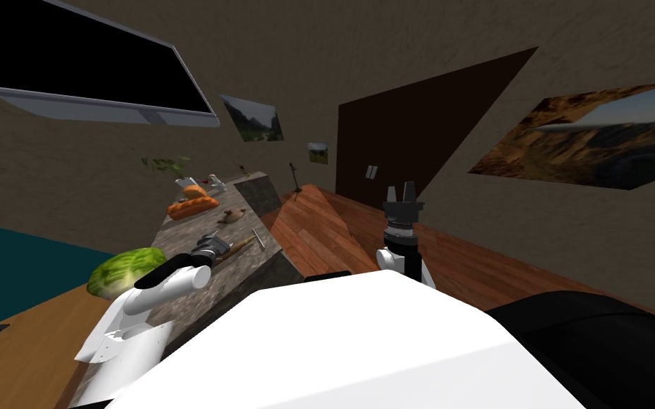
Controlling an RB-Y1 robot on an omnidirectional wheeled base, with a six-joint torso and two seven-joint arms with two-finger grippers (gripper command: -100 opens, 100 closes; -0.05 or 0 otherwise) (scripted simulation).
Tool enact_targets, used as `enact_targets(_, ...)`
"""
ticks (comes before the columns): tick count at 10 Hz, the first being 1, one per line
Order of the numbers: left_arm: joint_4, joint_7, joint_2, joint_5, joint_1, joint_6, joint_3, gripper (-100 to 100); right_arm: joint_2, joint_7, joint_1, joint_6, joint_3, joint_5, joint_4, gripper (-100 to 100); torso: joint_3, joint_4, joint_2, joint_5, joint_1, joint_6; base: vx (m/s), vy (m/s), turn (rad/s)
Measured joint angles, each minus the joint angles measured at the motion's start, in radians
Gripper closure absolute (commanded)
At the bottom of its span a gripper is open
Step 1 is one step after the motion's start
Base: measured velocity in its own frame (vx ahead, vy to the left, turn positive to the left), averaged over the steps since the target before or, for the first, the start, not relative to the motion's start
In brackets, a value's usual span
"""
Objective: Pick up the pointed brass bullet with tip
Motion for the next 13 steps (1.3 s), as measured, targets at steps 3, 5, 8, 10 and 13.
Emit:
enact_targets(3, 0.017, 0.014, 0.015, 0.006, -0.011, 0.081, 0.013, -100, 0.000, 0.000, 0.000, 0.000, 0.000, 0.000, 0.000, 0, 0.000, 0.000, 0.000, 0.000, 0.000, 0.000, 0.000, 0.008, -0.078)
enact_targets(5, 0.046, 0.022, 0.037, 0.025, -0.013, 0.135, 0.027, -100, 0.000, 0.000, 0.000, 0.000, 0.000, 0.000, 0.000, 0, 0.000, 0.000, 0.000, 0.000, 0.001, 0.000, 0.001, 0.014, -0.114)
enact_targets(8, 0.061, 0.032, 0.062, 0.044, -0.017, 0.212, 0.044, -100, 0.000, 0.000, 0.000, 0.000, 0.000, 0.000, 0.000, 0, 0.000, 0.000, 0.000, 0.000, 0.000, 0.000, -0.002, 0.008, -0.081)
enact_targets(10, 0.078, 0.041, 0.081, 0.057, -0.021, 0.276, 0.057, -100, 0.000, 0.000, 0.000, 0.000, 0.000, 0.000, 0.000, 0, 0.000, 0.000, 0.000, 0.000, 0.001, 0.000, -0.004, 0.015, -0.104)
enact_targets(13, 0.123, 0.048, 0.111, 0.074, -0.038, 0.363, 0.067, -100, 0.000, 0.000, 0.000, 0.000, 0.000, 0.000, 0.000, 0, 0.000, 0.000, 0.000, 0.000, 0.001, -0.001, -0.002, 0.013, -0.075)
